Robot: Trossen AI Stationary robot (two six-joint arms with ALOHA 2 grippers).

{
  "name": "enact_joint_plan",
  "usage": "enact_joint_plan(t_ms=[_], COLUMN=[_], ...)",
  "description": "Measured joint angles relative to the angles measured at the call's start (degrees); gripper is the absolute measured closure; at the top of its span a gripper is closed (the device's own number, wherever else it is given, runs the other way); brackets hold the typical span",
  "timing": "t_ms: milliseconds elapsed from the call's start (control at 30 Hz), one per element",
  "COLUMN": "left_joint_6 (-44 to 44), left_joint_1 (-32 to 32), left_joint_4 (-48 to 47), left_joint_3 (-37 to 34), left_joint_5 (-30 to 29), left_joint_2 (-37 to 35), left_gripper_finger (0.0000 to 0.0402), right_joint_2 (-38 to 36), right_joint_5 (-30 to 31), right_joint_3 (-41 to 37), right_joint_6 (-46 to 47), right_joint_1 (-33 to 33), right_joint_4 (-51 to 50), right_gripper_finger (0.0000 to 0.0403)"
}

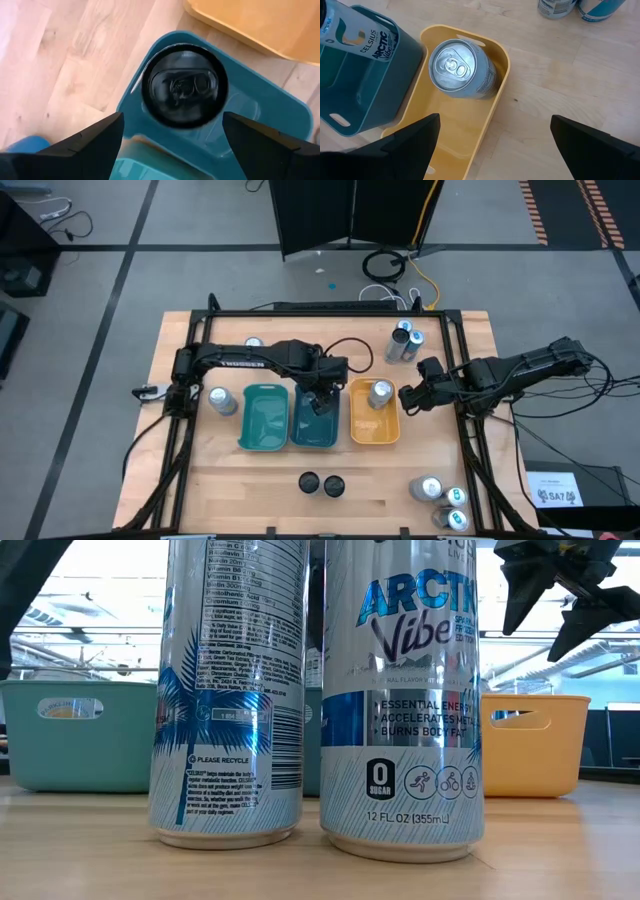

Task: Sort soda cans
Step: Move the top silver soda can to the bottom center of the table

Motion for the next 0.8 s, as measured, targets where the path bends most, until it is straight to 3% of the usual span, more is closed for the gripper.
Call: enact_joint_plan(t_ms=[333,500,667,800], left_joint_6=[0.36,-0.56,-1.91,-4.47], left_joint_1=[-0.29,-0.44,-0.44,-0.34], left_joint_4=[-4.78,-4.82,-1.87,3.88], left_joint_3=[0.85,0.26,-7.58,-19.83], left_joint_5=[-2.35,-7.97,-10.99,-11.1], left_joint_2=[-5.96,-11.86,-19.27,-27.05], left_gripper_finger=[0.0053,0.0053,0.0053,0.0053], right_joint_2=[0.0,0.02,0.02,0.02], right_joint_5=[0.26,0.24,0.26,0.26], right_joint_3=[0.0,0.0,0.0,0.0], right_joint_6=[0.13,0.98,1.69,2.98], right_joint_1=[0.02,0.0,0.02,0.02], right_joint_4=[0.5,0.72,0.96,1.06], right_gripper_finger=[0.003,0.003,0.003,0.003])
